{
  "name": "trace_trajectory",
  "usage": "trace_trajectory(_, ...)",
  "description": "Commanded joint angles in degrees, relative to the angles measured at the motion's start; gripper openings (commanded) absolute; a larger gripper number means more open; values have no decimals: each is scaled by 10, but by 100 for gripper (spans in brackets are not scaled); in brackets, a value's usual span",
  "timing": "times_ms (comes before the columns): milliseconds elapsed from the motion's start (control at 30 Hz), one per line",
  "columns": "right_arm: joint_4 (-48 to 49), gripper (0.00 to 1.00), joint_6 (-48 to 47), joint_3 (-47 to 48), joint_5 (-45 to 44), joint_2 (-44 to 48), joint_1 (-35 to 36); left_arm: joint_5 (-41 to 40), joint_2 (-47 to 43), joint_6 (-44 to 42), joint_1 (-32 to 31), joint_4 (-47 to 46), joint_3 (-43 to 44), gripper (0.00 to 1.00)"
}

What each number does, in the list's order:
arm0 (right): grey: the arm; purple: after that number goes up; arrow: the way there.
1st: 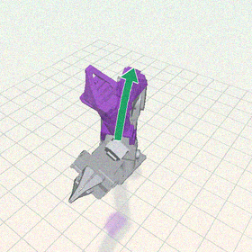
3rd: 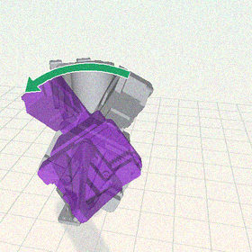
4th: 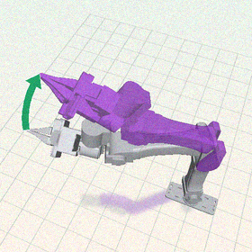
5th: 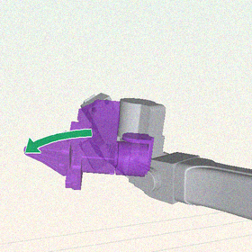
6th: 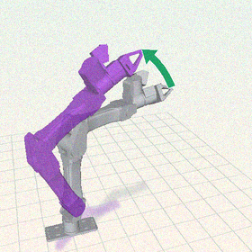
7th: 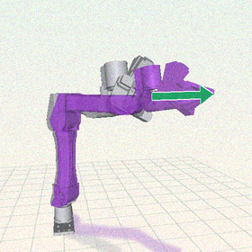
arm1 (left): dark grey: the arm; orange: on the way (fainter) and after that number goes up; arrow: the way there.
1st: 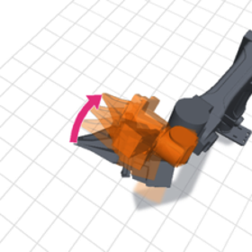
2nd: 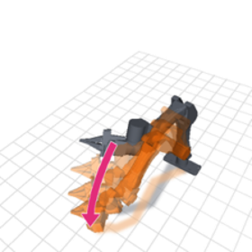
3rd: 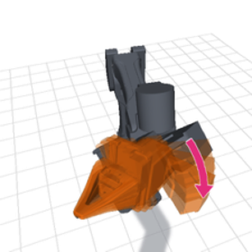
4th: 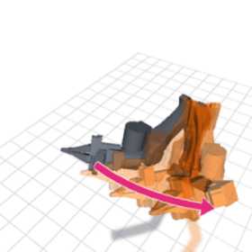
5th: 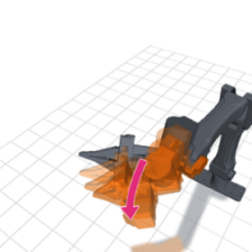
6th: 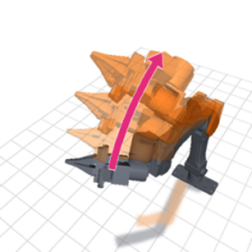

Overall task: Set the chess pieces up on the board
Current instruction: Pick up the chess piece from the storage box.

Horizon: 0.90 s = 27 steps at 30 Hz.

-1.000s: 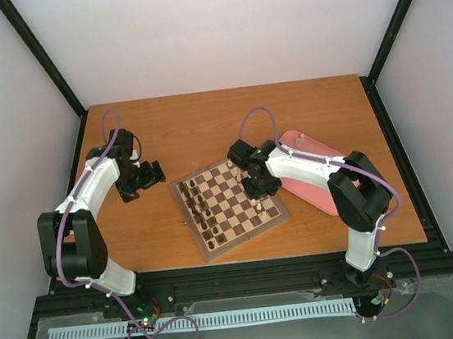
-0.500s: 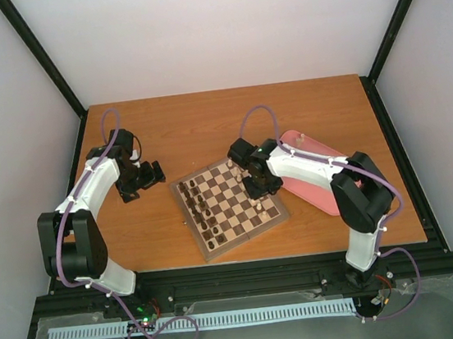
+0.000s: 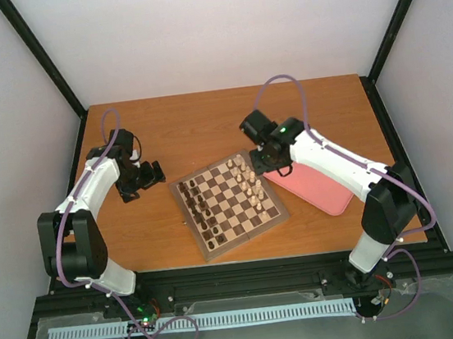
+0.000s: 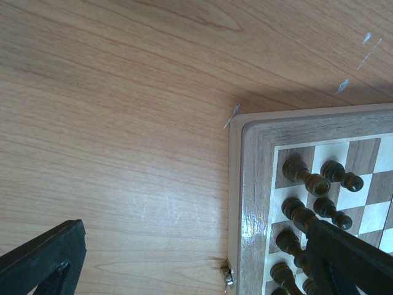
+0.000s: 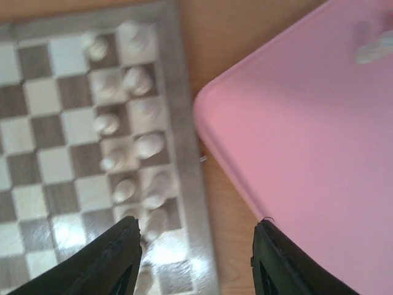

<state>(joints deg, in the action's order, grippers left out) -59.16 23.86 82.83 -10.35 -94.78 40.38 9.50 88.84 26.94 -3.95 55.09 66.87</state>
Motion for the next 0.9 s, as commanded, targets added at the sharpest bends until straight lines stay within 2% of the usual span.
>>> trace_trajectory(0,-20,51,-3,22,-29,-1,-78,3,-5,-11,-3,-3,5,100)
trace_trajectory(167,-9,54,-20,51,-18,-59,-166,4,-4,-12,-3,-1,7,100)
trace_trajectory(367,30,55,-25,82,19,-145,-235,0,0,-13,-3,3,12,100)
trace_trajectory(867,40,54,-34,209,7,-293,-262,-6,28,-13,-3,8,24,100)
